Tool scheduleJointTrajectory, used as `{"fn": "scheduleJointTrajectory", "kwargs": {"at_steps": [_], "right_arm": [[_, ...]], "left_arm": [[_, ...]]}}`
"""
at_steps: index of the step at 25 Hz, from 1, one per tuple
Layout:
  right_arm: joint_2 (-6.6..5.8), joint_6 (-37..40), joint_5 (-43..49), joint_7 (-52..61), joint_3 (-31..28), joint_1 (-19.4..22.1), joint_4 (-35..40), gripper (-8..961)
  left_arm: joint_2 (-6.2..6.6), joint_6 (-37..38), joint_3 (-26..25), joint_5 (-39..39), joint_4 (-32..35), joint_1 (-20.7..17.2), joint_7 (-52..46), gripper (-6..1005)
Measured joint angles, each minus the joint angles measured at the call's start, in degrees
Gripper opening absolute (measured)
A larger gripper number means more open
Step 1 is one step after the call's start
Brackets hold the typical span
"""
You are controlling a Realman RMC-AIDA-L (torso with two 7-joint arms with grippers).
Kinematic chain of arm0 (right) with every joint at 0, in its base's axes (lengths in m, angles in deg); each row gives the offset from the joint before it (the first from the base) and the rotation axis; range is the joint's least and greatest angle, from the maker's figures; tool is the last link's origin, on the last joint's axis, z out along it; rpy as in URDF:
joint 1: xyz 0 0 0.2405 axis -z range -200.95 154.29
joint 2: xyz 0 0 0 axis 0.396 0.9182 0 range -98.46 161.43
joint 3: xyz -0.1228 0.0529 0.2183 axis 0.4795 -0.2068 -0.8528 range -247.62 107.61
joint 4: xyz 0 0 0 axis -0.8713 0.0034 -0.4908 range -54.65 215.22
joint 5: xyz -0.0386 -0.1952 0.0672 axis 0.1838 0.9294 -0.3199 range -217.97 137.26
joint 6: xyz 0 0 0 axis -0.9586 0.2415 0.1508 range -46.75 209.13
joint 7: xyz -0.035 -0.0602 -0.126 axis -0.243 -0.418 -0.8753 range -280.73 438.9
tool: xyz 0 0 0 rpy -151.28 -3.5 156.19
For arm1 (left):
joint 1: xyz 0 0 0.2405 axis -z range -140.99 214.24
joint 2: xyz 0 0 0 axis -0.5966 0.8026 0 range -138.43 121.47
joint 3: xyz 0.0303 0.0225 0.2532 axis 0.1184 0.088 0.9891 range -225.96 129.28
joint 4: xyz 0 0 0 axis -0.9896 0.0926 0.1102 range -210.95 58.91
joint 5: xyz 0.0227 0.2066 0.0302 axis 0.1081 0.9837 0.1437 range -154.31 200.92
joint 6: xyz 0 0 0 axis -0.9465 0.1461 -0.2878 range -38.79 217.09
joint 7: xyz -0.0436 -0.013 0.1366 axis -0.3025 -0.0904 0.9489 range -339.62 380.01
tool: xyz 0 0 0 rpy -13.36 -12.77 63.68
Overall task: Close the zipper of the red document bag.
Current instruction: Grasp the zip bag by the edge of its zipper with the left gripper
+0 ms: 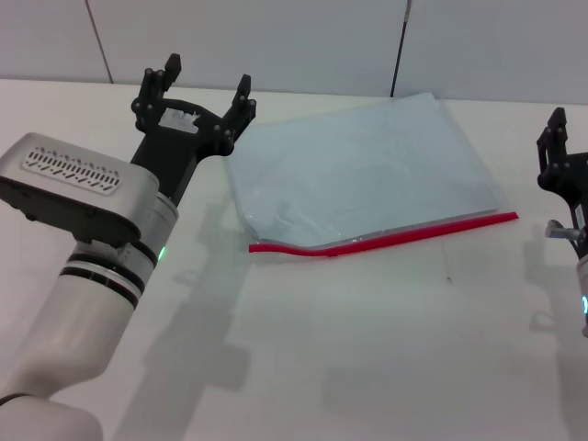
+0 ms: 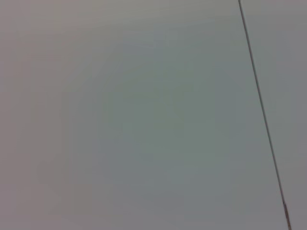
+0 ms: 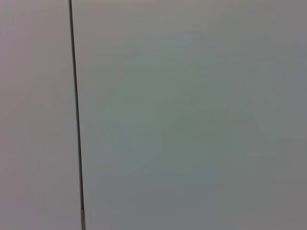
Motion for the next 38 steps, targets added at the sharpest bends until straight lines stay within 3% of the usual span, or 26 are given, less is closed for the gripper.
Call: {"fn": "scheduleJointTrajectory", "kwargs": {"at_steps": [24,30,34,38], "right_arm": [[-0.02,-0.53,0.00,-0.05,0.45,-0.70,-0.77,568],[-0.08,2.16,-0.01,-0.05,0.21,-0.98,-1.31,567],[-0.10,2.20,-0.01,-0.05,0.36,-1.24,-1.44,567],[-0.10,2.22,-0.01,-0.05,0.36,-1.33,-1.49,566]], "left_arm": [[-0.03,0.63,0.94,-2.46,-1.06,-0.33,0.97,876],[1.05,5.89,2.30,-1.58,2.30,1.13,4.27,876],[2.94,14.58,0.18,-1.86,8.78,1.11,8.96,876],[3.98,19.26,-0.50,-1.88,12.00,0.92,11.19,877]]}}
